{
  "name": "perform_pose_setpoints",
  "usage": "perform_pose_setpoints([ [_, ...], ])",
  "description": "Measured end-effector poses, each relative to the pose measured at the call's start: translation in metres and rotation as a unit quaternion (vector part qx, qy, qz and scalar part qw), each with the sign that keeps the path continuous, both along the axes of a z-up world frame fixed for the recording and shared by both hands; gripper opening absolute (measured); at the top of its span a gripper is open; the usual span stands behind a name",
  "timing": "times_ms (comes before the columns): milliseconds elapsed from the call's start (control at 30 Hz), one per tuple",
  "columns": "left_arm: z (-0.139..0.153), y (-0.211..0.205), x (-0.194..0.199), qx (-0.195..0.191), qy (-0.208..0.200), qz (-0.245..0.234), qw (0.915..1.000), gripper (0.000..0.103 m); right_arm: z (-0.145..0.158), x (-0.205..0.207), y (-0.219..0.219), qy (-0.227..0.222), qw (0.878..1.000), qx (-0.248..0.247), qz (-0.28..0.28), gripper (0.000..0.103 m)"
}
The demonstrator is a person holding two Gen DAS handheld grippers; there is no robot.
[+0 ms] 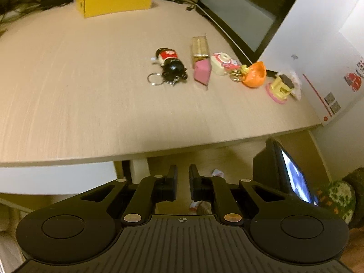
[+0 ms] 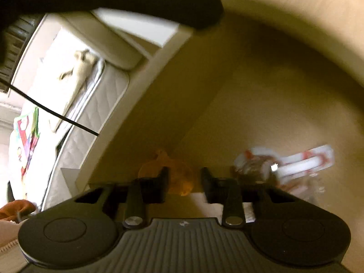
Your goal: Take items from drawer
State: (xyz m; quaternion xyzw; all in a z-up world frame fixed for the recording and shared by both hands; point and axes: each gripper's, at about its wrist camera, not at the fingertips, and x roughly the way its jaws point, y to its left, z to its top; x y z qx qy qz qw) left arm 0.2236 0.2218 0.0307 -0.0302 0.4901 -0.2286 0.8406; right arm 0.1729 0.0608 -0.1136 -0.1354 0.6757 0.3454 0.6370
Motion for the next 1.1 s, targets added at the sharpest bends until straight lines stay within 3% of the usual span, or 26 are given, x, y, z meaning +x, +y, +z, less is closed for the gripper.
perform_pose_setpoints([
  [67, -0.002, 0.001, -0.001, -0.004, 0.001, 0.001, 1.0000, 0.012, -0.009, -0.006, 0.003, 0.001, 1.000, -0.021, 0.011, 0.006],
  [233, -0.010, -0.007, 0.001, -0.010, 0.008, -0.013, 0.9998, 0.012, -0.009, -0.015, -0.022, -0.039, 0.997, -0.051, 0.031, 0.003],
  [333, -0.014, -0.014, 0.003, -0.007, 0.015, -0.028, 0.9995, 0.012, 0.004, 0.005, -0.053, -0.070, 0.994, -0.077, 0.015, 0.001],
  [433, -0.023, -0.024, 0.003, 0.008, 0.034, -0.054, 0.9979, 0.012, 0.016, 0.024, -0.079, -0.106, 0.990, -0.089, -0.036, 0.002],
  [533, -0.035, -0.036, -0.001, 0.027, 0.051, -0.092, 0.9941, 0.012, 0.043, 0.032, -0.101, -0.100, 0.991, -0.036, -0.082, 0.007],
  [600, -0.041, -0.044, -0.005, 0.030, 0.060, -0.118, 0.9908, 0.013, 0.067, 0.029, -0.118, -0.112, 0.987, 0.002, -0.113, 0.023],
  [633, -0.046, -0.050, -0.008, 0.032, 0.066, -0.133, 0.9884, 0.013, 0.077, 0.025, -0.127, -0.124, 0.983, 0.013, -0.134, 0.038],
  [667, -0.049, -0.055, -0.011, 0.034, 0.071, -0.145, 0.9862, 0.013, 0.086, 0.020, -0.137, -0.137, 0.979, 0.017, -0.153, 0.045],
  [833, -0.065, -0.082, -0.026, 0.033, 0.092, -0.198, 0.9754, 0.013, 0.096, -0.007, -0.174, -0.163, 0.975, -0.041, -0.146, 0.045],
  [967, -0.067, -0.090, -0.029, 0.034, 0.092, -0.198, 0.9754, 0.013, 0.077, -0.020, -0.202, -0.119, 0.977, -0.093, -0.148, 0.058],
  [1033, -0.066, -0.089, -0.028, 0.035, 0.091, -0.192, 0.9766, 0.013, 0.061, -0.029, -0.199, -0.098, 0.979, -0.101, -0.151, 0.057],
  [1100, -0.064, -0.085, -0.027, 0.037, 0.092, -0.186, 0.9775, 0.013, 0.050, -0.023, -0.191, -0.087, 0.979, -0.112, -0.144, 0.050],
])
